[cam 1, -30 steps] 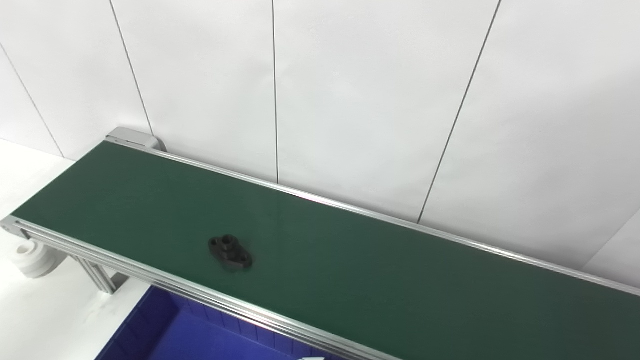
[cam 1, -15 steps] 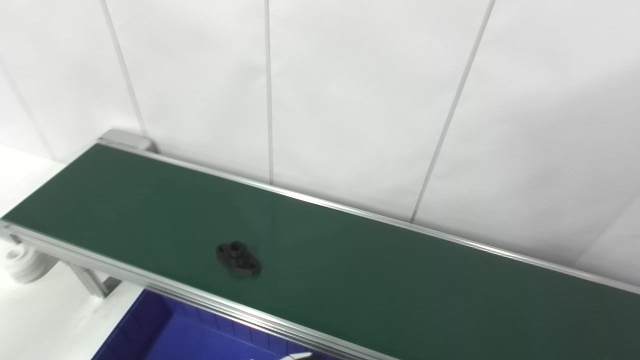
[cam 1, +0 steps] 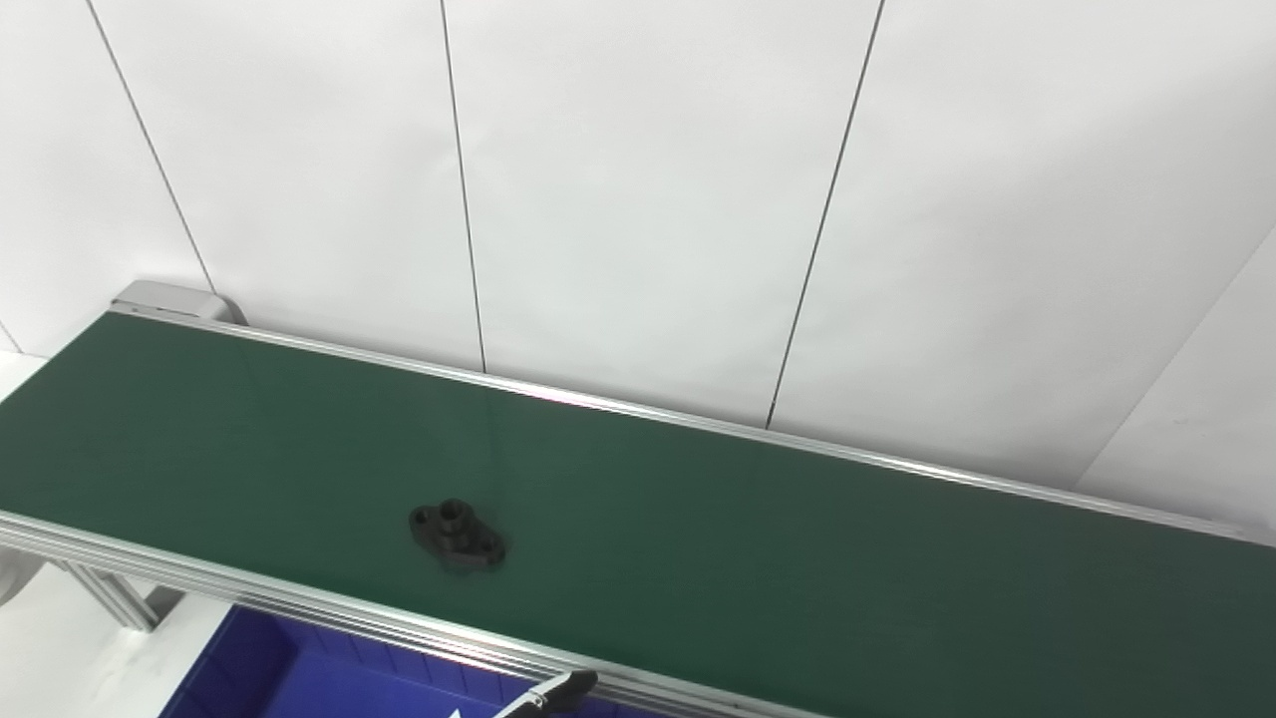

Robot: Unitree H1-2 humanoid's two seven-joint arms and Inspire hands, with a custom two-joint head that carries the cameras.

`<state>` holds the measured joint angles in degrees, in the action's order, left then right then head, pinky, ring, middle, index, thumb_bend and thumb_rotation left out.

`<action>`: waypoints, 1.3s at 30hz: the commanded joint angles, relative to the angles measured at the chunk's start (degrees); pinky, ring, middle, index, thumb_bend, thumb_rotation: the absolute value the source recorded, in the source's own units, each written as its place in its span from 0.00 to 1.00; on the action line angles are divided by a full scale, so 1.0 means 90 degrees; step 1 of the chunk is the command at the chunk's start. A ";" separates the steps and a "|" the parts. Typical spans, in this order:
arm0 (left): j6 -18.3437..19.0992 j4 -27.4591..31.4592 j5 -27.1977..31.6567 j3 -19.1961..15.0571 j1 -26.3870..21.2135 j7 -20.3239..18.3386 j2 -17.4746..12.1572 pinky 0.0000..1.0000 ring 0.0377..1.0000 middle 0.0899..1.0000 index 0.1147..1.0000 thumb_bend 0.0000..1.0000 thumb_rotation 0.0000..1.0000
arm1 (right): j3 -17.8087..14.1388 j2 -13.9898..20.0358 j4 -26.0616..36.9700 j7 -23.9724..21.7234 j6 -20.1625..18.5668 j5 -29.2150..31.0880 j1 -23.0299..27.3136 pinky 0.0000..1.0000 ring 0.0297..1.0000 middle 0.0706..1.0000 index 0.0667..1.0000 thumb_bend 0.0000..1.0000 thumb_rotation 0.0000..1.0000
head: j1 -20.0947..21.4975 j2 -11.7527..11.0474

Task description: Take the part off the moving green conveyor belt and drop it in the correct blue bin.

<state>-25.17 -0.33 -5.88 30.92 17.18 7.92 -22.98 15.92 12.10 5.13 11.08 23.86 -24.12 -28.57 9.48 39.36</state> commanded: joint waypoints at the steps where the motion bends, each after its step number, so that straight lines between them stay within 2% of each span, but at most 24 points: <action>1: -0.0196 0.0317 0.0045 -0.0126 0.0009 -0.0149 -0.0074 0.85 0.89 0.92 0.91 0.84 0.34 | 0.0030 -0.0098 0.0407 0.0184 0.0337 0.0229 0.0057 0.79 0.83 0.86 0.89 0.87 0.35 | 0.0018 0.0028; 5: -0.0196 0.0503 0.0136 -0.0292 0.0141 -0.0392 -0.0063 0.87 0.90 0.92 0.91 0.86 0.36 | -0.0031 -0.0127 0.0855 0.0295 0.0336 0.0257 0.0001 0.76 0.81 0.84 0.89 0.84 0.36 | 0.0047 0.0114; 6: -0.0196 0.0574 0.0119 -0.0337 0.0218 -0.0415 -0.0048 0.87 0.90 0.92 0.90 0.86 0.37 | -0.0120 -0.0171 0.1090 0.0225 0.0286 0.0240 -0.0009 0.76 0.81 0.84 0.89 0.85 0.39 | 0.0008 0.0166; 7: -0.0196 0.0622 0.0102 -0.0379 0.0273 -0.0440 -0.0029 0.88 0.90 0.92 0.90 0.86 0.37 | -0.0183 -0.0205 0.1250 0.0174 0.0246 0.0224 -0.0014 0.77 0.81 0.84 0.88 0.86 0.42 | 0.0008 0.0166; 10: -0.0195 0.0792 0.0098 -0.0492 0.0443 -0.0524 0.0002 0.88 0.90 0.91 0.89 0.87 0.38 | -0.0389 -0.0239 0.1856 -0.0042 0.0007 0.0311 0.0112 0.81 0.83 0.84 0.88 0.85 0.44 | 0.0027 0.0276; 13: -0.0194 0.0881 0.0118 -0.0577 0.0538 -0.0616 0.0039 0.89 0.91 0.91 0.90 0.86 0.39 | -0.0599 -0.0245 0.2305 -0.0320 -0.0370 0.0435 0.0406 0.81 0.82 0.84 0.88 0.83 0.39 | -0.0008 0.0317; 16: -0.0193 0.0957 0.0041 -0.0648 0.0587 -0.0663 0.0066 0.89 0.92 0.92 0.91 0.85 0.40 | -0.0763 -0.0266 0.2575 -0.0607 -0.0814 0.0546 0.0784 0.79 0.82 0.83 0.87 0.81 0.37 | -0.0003 0.0369; 18: -0.0193 0.0981 0.0102 -0.0703 0.0619 -0.0733 0.0100 0.90 0.92 0.93 0.91 0.85 0.40 | -0.0859 -0.0287 0.2645 -0.0777 -0.1103 0.0371 0.1075 0.79 0.82 0.84 0.88 0.80 0.39 | -0.0004 0.0355; 21: -0.0194 0.0937 0.0211 -0.0776 0.0612 -0.0902 0.0153 0.93 0.94 0.94 0.92 0.84 0.40 | -0.0941 -0.0361 0.2583 -0.1025 -0.1577 0.0262 0.1595 0.77 0.80 0.82 0.86 0.80 0.38 | 0.0000 0.0349; 25: -0.0195 0.0737 0.0121 -0.0842 0.0500 -0.1008 0.0250 0.93 0.93 0.94 0.92 0.84 0.41 | -0.0898 -0.0464 0.2211 -0.1362 -0.2123 0.0154 0.2353 0.73 0.78 0.80 0.86 0.79 0.38 | 0.0026 0.0211; 30: -0.0195 0.0528 0.0184 -0.0889 0.0385 -0.1175 0.0319 0.93 0.93 0.93 0.91 0.84 0.42 | -0.0750 -0.0651 0.1367 -0.1391 -0.2267 -0.0120 0.3128 0.71 0.75 0.79 0.85 0.79 0.37 | -0.0009 0.0087; 33: -0.0193 0.0444 0.0238 -0.0934 0.0351 -0.1256 0.0353 0.93 0.92 0.91 0.90 0.84 0.40 | -0.0630 -0.0755 0.1063 -0.1449 -0.2514 -0.0377 0.3479 0.68 0.74 0.78 0.85 0.81 0.39 | -0.0001 0.0022; 39: -0.0193 0.0342 0.0185 -0.1006 0.0293 -0.1321 0.0399 0.93 0.90 0.89 0.88 0.84 0.40 | -0.0317 -0.0921 0.0432 -0.1529 -0.2730 -0.0785 0.4149 0.64 0.73 0.78 0.84 0.82 0.40 | 0.0021 -0.0051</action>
<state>-25.19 2.27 -4.10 22.41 20.23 -3.66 -19.00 12.80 4.59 7.97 -2.78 -0.37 -30.67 6.75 9.67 39.02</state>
